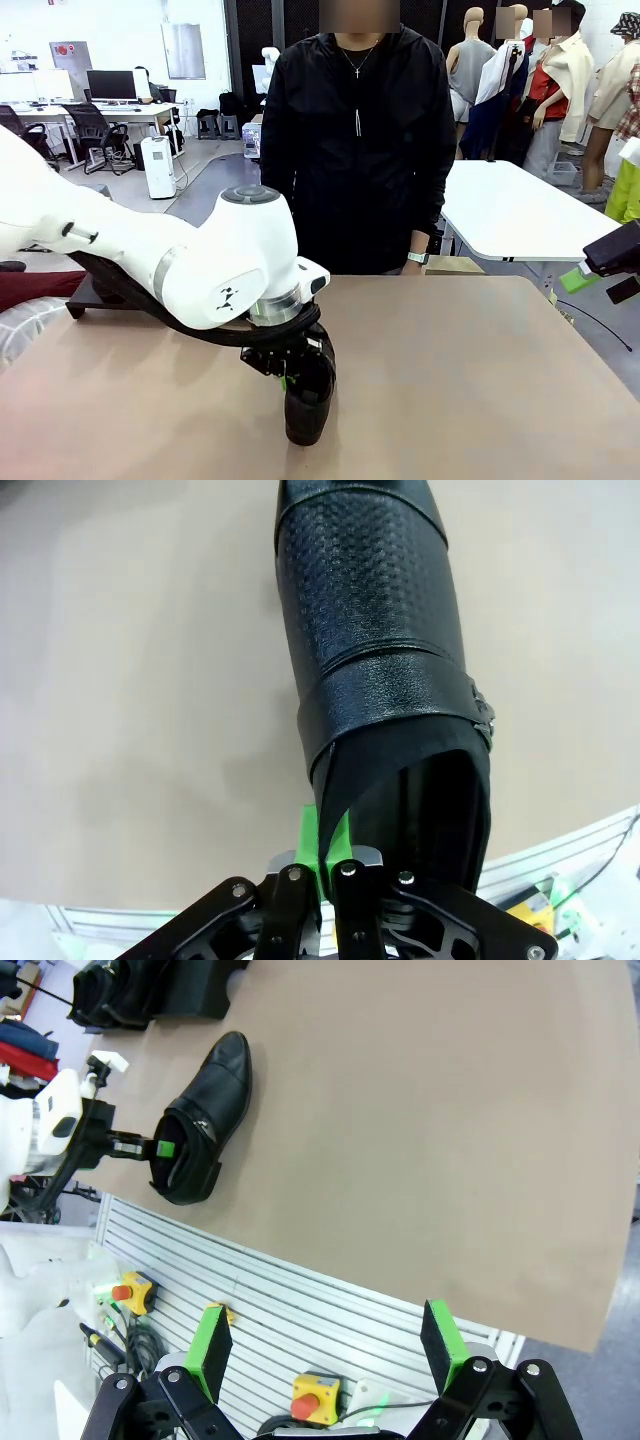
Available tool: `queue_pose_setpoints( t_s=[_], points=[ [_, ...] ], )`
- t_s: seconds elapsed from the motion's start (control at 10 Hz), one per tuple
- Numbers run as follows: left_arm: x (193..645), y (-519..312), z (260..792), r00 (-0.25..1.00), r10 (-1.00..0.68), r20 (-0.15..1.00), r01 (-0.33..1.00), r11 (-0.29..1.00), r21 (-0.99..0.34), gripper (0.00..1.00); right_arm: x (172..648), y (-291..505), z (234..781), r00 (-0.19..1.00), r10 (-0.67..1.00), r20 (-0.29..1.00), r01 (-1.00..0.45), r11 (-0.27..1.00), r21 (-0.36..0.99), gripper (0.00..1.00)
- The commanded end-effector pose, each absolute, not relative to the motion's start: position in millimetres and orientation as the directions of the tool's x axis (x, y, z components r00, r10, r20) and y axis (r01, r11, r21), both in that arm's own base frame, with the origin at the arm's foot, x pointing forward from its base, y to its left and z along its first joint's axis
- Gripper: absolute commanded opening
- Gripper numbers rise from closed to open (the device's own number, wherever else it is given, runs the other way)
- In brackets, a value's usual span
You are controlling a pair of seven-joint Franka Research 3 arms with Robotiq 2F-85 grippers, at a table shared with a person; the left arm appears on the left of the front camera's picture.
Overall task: Organize the shoes by placing them on the stand.
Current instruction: Place the Shoe from the middle of the table onto the Shoes Stand.
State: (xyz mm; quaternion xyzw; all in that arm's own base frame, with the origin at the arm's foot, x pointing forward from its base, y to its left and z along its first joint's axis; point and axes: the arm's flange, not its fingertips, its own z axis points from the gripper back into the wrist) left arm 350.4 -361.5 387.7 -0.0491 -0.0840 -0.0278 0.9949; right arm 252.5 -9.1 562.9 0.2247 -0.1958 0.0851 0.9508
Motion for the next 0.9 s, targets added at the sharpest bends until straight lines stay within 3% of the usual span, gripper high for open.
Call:
queue_pose_setpoints(
  t_s=[0.0, 0.2, 0.3, 0.4, 0.5, 0.6, 0.7, 0.8],
  points=[
    [326.6, -353.7, 422.4, 0.95, -0.082, 0.3, 0.121, 0.986, -0.115, 0.0, 252.8, -10.0, 564.8, 0.905, 0.069, 0.42, -0.256, 0.877, 0.407, 1.0],
    [281.5, -335.1, 463.3, 0.86, -0.232, 0.454, 0.334, 0.929, -0.158, 0.0, 252.8, -10.0, 564.8, 0.905, 0.069, 0.42, -0.256, 0.877, 0.407, 1.0],
    [270.0, -321.1, 470.4, 0.839, -0.236, 0.49, 0.349, 0.924, -0.153, 0.0, 252.8, -10.0, 564.8, 0.905, 0.069, 0.42, -0.256, 0.877, 0.407, 1.0],
    [265.5, -303.8, 472.9, 0.822, -0.108, 0.558, 0.242, 0.955, -0.17, 0.0, 252.8, -10.0, 564.8, 0.905, 0.069, 0.42, -0.256, 0.877, 0.407, 1.0],
    [261.2, -291.7, 474.6, 0.793, -0.094, 0.602, 0.273, 0.938, -0.213, 0.0, 252.8, -10.0, 564.8, 0.905, 0.069, 0.42, -0.256, 0.877, 0.407, 1.0],
    [259.2, -283.0, 478.4, 0.8, 0.006, 0.6, 0.209, 0.934, -0.289, 0.0, 252.8, -10.0, 564.8, 0.905, 0.069, 0.42, -0.256, 0.877, 0.407, 1.0],
    [263.1, -316.3, 483.1, 0.824, -0.14, 0.548, 0.268, 0.95, -0.16, 0.0, 252.8, -10.0, 564.8, 0.905, 0.069, 0.42, -0.256, 0.877, 0.407, 1.0],
    [263.1, -316.3, 483.1, 0.824, -0.14, 0.548, 0.268, 0.95, -0.16, 0.0, 252.8, -10.0, 564.8, 0.905, 0.069, 0.42, -0.256, 0.877, 0.407, 1.0]
  ],
)
